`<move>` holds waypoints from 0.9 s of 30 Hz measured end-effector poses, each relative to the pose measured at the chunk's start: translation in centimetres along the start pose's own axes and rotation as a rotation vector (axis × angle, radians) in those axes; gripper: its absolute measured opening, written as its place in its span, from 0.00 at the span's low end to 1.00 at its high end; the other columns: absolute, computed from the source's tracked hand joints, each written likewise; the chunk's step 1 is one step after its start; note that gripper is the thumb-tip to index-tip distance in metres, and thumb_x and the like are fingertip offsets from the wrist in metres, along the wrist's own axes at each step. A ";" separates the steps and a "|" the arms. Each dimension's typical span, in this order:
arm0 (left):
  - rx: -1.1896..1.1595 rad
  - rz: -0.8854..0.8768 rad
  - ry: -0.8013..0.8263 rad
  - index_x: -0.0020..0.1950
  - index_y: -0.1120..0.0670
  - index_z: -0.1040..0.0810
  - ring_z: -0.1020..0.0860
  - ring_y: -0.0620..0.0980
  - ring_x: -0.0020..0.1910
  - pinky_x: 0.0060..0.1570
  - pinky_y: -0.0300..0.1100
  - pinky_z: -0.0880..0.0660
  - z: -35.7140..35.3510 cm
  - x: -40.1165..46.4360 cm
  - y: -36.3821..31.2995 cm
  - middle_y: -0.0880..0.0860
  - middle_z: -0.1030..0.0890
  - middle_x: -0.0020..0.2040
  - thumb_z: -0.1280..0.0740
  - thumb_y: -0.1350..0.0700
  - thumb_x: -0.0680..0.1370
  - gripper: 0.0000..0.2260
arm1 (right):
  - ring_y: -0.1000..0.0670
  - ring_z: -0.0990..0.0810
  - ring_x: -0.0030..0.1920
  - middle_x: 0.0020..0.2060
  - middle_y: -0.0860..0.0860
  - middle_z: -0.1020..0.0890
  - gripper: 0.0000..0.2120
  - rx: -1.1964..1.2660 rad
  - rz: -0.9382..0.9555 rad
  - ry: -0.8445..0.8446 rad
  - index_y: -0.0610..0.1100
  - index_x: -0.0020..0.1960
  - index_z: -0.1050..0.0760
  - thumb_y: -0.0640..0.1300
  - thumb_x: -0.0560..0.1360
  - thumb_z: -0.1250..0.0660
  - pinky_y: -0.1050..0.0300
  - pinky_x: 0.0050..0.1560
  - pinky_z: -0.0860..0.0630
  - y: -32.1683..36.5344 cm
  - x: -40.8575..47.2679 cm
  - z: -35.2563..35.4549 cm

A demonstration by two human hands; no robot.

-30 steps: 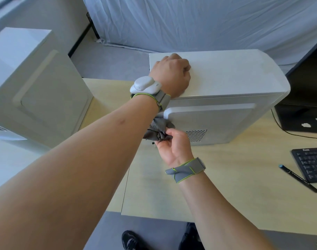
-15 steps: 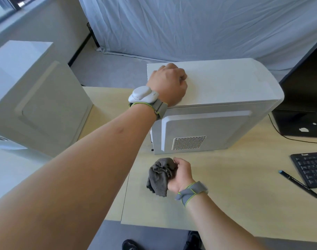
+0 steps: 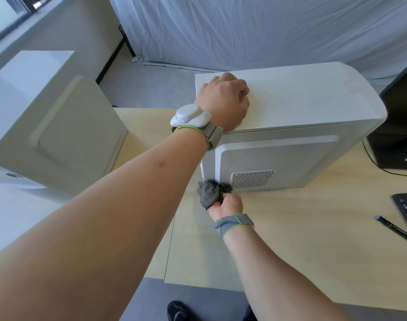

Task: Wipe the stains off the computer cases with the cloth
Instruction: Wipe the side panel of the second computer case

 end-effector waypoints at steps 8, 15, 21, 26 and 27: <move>-0.012 -0.010 0.019 0.59 0.49 0.18 0.26 0.55 0.60 0.62 0.48 0.32 0.2 -0.3 -0.3 0.50 0.22 0.62 0.40 0.52 0.80 0.13 | 0.50 0.21 0.25 0.26 0.43 0.21 0.29 0.664 -0.011 0.277 0.35 0.26 0.21 0.27 0.77 0.53 0.64 0.31 0.25 9.5 -8.3 0.1; 0.009 0.009 0.056 0.61 0.49 0.18 0.26 0.56 0.63 0.65 0.50 0.32 0.4 -0.5 -0.1 0.51 0.23 0.65 0.39 0.51 0.80 0.14 | 0.45 0.17 0.33 0.36 0.40 0.17 0.15 0.497 0.118 0.246 0.34 0.46 0.23 0.28 0.78 0.49 0.52 0.35 0.18 15.7 -11.9 3.6; -0.012 0.033 0.052 0.60 0.49 0.18 0.26 0.56 0.63 0.66 0.50 0.31 0.5 -0.7 -0.7 0.50 0.22 0.65 0.39 0.52 0.80 0.14 | 0.37 0.16 0.44 0.47 0.35 0.18 0.20 0.487 0.220 0.114 0.36 0.51 0.20 0.27 0.71 0.48 0.32 0.54 0.21 16.7 -9.5 10.9; -0.026 0.049 0.021 0.60 0.49 0.17 0.26 0.55 0.63 0.65 0.47 0.31 0.8 -0.7 -0.7 0.50 0.22 0.65 0.37 0.53 0.80 0.13 | 0.39 0.21 0.32 0.42 0.36 0.23 0.16 0.488 0.292 -0.155 0.37 0.51 0.23 0.26 0.73 0.46 0.43 0.32 0.19 14.6 -5.3 17.0; -0.026 0.056 0.016 0.60 0.49 0.17 0.26 0.54 0.63 0.64 0.45 0.31 0.6 -0.8 -0.7 0.49 0.22 0.65 0.37 0.54 0.80 0.13 | 0.39 0.22 0.35 0.44 0.36 0.23 0.14 0.491 0.313 -0.169 0.35 0.55 0.24 0.28 0.73 0.43 0.44 0.34 0.20 14.7 -4.6 17.3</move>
Point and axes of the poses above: each hand's wrist, its own x-axis towards the middle knuckle, its own z-axis out of the back of the hand, y = z × x, the point moved 4 cm from there along x, towards the middle knuckle
